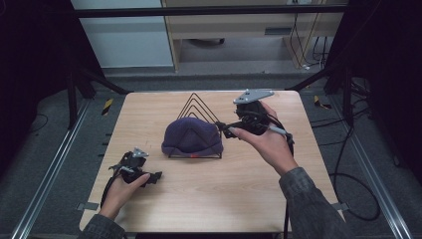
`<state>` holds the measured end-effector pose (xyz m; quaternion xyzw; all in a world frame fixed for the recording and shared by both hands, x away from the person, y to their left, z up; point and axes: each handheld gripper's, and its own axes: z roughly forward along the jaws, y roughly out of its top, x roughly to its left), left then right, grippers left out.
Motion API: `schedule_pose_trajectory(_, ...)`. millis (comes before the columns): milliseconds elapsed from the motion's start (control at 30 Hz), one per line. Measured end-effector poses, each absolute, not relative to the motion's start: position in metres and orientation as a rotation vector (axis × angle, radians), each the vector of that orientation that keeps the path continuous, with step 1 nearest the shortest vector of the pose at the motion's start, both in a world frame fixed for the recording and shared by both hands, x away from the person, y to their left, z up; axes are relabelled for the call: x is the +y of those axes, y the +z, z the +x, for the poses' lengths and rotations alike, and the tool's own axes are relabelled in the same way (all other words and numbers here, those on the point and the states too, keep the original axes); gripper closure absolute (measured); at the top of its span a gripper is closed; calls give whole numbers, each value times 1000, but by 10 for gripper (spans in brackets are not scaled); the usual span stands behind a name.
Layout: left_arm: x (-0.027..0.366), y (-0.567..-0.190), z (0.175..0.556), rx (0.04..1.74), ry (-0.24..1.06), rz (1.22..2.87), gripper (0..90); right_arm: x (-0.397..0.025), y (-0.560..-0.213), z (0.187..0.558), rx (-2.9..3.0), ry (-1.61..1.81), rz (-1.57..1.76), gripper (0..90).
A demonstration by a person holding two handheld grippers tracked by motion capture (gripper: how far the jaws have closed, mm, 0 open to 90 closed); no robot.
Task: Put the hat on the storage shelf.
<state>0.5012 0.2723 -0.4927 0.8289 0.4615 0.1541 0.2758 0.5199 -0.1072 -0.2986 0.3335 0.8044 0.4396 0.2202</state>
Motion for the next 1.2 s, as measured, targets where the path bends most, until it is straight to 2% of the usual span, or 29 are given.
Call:
schedule_pose_trajectory(300,275,-495,502,1260,427,2216,31,-142,-291,510,2165,1228,929,65)
schedule_pose_trajectory(633,277,-500,501,1229,450,2199,0,-182,-302,501,2115,1197,1022,75)
schedule_pose_trajectory(900,278,-501,500,1223,465,2186,0,-216,-335,498,2120,1163,1138,104)
schedule_pose_trajectory(1133,278,-501,500,1220,467,2183,0,-225,-363,500,2143,1070,1165,126)
schedule_pose_trajectory(1200,278,-501,500,1221,467,2184,0,-227,-380,501,2138,1035,1201,125)
